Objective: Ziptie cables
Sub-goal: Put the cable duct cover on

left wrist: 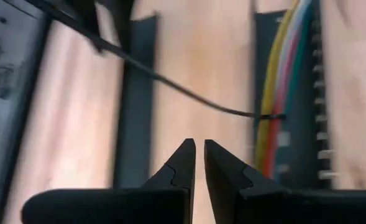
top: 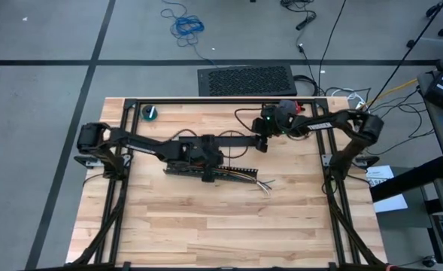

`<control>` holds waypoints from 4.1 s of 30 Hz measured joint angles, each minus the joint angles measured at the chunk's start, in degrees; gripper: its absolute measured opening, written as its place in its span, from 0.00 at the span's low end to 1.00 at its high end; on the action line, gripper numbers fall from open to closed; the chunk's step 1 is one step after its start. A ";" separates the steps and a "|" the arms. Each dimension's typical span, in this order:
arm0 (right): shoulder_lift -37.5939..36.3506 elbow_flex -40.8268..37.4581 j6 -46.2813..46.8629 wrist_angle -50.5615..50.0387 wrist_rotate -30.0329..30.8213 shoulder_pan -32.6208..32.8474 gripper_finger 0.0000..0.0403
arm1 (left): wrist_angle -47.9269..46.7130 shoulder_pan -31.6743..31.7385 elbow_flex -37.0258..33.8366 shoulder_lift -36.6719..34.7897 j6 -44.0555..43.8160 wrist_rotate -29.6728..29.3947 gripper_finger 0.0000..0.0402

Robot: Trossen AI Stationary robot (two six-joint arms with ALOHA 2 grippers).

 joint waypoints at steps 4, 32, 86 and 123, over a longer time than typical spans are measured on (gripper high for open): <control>4.85 2.98 -0.65 -0.79 -1.33 -0.05 0.37 | -1.20 4.23 -0.43 -2.42 1.12 0.68 0.10; -3.92 7.61 -4.21 -18.85 21.18 11.37 0.00 | -3.62 20.06 -1.10 -3.64 -3.59 1.02 0.38; -29.38 7.72 16.04 -31.27 36.82 33.66 0.08 | 17.37 5.28 -0.22 8.71 39.30 -29.16 0.01; -17.11 9.25 21.26 -22.15 5.86 19.05 0.75 | 41.91 -4.15 -0.28 8.62 75.53 -30.10 0.01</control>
